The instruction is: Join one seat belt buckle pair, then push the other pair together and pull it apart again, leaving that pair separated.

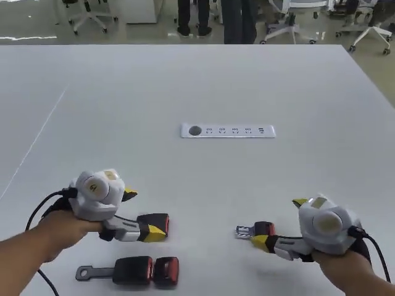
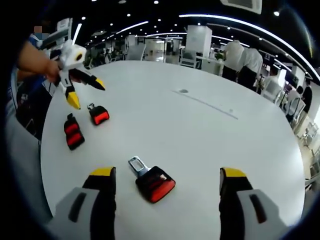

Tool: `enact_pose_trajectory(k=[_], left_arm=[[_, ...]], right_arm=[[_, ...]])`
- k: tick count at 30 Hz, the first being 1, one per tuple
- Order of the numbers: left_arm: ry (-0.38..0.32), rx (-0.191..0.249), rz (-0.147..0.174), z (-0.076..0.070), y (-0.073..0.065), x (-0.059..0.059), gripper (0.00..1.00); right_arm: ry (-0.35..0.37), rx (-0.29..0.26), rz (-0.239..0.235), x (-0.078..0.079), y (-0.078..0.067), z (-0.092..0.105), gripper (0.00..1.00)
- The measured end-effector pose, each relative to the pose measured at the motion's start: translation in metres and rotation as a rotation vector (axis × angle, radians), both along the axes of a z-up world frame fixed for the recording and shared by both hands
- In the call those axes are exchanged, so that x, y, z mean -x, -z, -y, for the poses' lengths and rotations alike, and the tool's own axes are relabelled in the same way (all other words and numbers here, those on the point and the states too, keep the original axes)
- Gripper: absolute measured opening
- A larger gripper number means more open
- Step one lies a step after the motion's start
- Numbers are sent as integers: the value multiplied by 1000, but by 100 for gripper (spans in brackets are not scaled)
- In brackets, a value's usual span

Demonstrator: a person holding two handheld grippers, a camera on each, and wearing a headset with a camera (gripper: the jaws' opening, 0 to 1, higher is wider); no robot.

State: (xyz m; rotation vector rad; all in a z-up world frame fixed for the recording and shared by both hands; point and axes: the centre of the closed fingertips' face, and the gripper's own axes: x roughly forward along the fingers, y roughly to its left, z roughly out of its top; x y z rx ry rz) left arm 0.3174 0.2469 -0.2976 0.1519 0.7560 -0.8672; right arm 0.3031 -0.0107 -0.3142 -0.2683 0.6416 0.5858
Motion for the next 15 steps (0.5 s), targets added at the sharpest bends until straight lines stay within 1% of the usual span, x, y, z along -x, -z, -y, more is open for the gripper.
enact_pose_trajectory(k=[1,2,3,4,5,7,9,11,12,13,14,15], left_arm=[[-11,-7,32,-3,-3,0,87],[-18,-10,46,-4,-4,0,89],[-37,-10,59,-6,-7,2,89],[-66,8,50,-6,-10,4,89],[-87,30,56,-7,-15,7,89],[-120,37,91,-10,-21,9,90],[-138,55,83,-11,-24,17,92],[-146,51,90,-12,-26,23,95],[-161,54,91,-14,-28,27,95],[-181,74,92,-16,-32,31,96],[-188,81,95,-16,-34,32,96],[-201,87,106,-18,-37,34,96]], right_arm=[[13,-9,1,1,-1,0,89],[23,-12,7,4,-3,1,90],[32,-15,13,6,-5,2,90],[39,-18,15,7,-6,2,91],[46,-17,17,11,-7,2,91],[55,-19,24,17,-10,2,92],[67,-29,36,21,-15,2,93],[76,-27,50,26,-20,4,93],[81,-28,55,27,-22,4,94],[85,-32,61,30,-24,5,94],[86,-33,62,31,-25,5,94],[87,-36,67,35,-28,3,94]])
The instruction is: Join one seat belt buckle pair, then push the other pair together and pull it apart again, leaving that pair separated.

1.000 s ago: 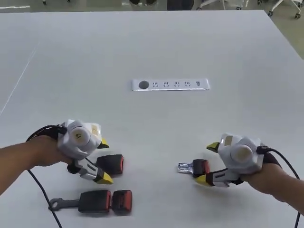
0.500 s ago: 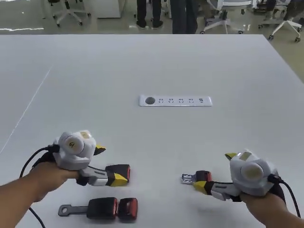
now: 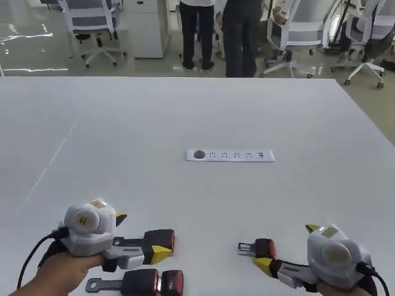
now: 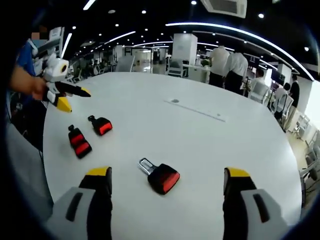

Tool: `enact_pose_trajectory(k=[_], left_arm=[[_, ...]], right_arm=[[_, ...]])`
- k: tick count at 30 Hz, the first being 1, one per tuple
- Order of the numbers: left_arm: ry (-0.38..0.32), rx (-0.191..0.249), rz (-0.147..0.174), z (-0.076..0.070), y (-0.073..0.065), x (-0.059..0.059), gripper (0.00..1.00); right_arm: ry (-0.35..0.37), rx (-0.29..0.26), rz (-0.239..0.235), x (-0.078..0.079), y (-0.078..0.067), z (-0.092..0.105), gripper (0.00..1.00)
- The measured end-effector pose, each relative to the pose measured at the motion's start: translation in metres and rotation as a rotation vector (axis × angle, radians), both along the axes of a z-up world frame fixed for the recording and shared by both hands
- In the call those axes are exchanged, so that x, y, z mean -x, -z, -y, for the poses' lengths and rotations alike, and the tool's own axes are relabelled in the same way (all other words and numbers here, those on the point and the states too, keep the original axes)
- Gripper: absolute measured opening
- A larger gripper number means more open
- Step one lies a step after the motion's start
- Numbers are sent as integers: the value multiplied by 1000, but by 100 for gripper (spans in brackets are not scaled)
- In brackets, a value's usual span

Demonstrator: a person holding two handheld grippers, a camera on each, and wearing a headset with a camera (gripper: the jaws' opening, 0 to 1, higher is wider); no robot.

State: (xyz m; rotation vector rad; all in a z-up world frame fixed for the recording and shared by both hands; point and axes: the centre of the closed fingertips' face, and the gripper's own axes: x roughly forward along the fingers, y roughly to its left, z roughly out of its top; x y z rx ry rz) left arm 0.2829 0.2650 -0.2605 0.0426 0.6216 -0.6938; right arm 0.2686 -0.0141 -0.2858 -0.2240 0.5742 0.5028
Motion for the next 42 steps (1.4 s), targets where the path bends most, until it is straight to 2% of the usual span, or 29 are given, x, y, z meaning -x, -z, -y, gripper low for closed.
enact_pose_trajectory(k=[2,5,13,17,19,22,26,30,36,42], left_arm=[[-6,-6,11,-3,-3,6,96],[-27,8,29,-6,-12,20,96],[-60,25,40,-14,-18,53,96],[-67,30,44,-19,-22,63,96],[-76,38,50,-23,-23,65,96],[-87,45,55,-27,-26,74,96],[-93,44,55,-35,-25,78,96],[-109,59,75,-40,-30,84,95],[-123,73,74,-49,-26,96,96],[-134,67,78,-55,-25,106,96]], right_arm=[[1,-1,8,4,-3,0,95],[4,-5,17,11,-8,1,95],[4,-7,34,34,-15,3,95],[-3,-6,33,48,-14,2,96],[-7,-4,30,53,-13,2,96],[-6,0,29,64,-12,3,96],[6,-2,33,70,-14,5,96],[18,-9,46,75,-19,4,96],[40,-23,63,84,-23,6,96],[48,-25,69,96,-24,10,96]])
